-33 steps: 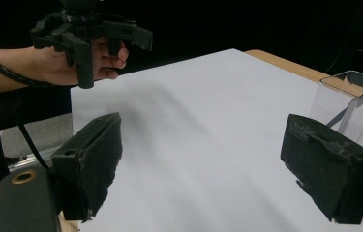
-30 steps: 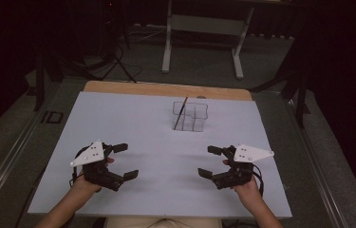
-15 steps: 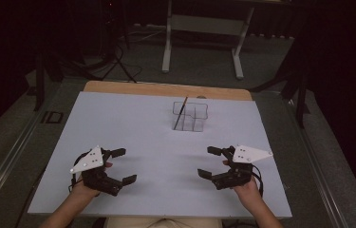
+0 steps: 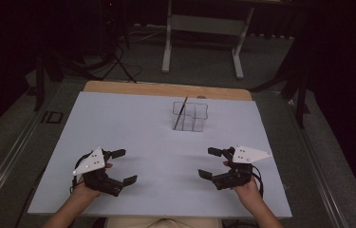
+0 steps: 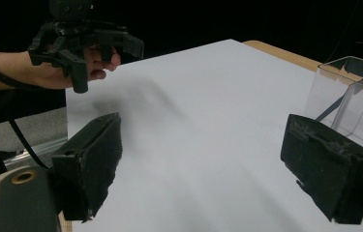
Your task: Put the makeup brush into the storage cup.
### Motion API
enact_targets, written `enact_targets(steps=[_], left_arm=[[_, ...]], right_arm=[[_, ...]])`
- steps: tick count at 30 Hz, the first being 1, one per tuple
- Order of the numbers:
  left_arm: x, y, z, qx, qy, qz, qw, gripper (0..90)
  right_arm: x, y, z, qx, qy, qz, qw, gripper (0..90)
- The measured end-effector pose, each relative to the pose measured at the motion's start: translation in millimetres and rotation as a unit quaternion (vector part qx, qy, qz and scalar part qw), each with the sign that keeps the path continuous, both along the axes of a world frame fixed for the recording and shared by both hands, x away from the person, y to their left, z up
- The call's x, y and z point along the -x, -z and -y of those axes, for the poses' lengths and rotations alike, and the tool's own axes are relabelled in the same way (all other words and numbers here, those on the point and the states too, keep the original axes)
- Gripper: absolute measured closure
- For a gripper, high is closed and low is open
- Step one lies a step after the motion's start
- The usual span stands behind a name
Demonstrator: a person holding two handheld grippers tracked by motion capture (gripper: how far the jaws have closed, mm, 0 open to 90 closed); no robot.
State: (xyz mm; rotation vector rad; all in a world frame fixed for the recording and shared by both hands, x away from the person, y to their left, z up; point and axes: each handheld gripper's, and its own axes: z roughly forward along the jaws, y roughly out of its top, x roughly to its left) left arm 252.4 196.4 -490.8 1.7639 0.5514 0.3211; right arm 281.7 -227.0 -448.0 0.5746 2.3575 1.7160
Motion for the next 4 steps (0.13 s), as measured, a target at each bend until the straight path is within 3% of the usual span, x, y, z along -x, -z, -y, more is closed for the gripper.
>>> enact_targets(steps=[4], left_arm=[[0.3, -0.1, 0.7, 0.001, 0.0, 0.001, 1.0, 2.5]], right_arm=[[-1.1, 1.8, 0.7, 0.002, 0.003, -0.002, 1.0, 15.0]])
